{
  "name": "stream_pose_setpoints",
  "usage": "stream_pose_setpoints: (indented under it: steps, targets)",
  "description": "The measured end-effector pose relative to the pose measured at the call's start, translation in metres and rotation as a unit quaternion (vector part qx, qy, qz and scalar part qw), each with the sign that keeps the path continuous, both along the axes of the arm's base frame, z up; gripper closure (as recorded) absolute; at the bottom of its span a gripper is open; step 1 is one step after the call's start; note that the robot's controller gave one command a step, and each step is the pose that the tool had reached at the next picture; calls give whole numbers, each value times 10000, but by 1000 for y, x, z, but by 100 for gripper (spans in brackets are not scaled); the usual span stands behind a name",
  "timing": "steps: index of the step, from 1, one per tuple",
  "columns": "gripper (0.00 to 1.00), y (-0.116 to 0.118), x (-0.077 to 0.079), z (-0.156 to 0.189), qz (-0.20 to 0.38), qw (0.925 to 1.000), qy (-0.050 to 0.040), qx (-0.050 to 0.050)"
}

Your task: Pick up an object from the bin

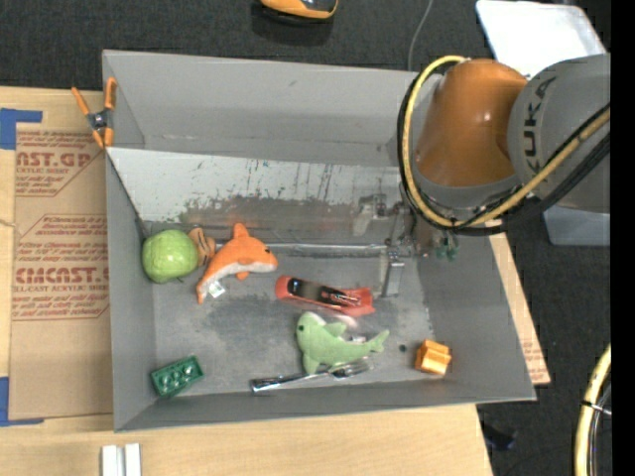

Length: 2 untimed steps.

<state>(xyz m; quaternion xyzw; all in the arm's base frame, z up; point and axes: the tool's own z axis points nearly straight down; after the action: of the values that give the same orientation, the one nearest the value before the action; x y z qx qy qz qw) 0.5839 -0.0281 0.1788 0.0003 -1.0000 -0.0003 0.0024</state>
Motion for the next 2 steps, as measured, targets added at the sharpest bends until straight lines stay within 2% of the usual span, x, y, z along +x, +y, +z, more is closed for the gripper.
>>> stream_pose_setpoints:
  steps: [1,2]
  targets:
    - [0,0,1,5,3,10000,-36,-3]
    - [0,48,-63,-67,378,9993,-42,-3]
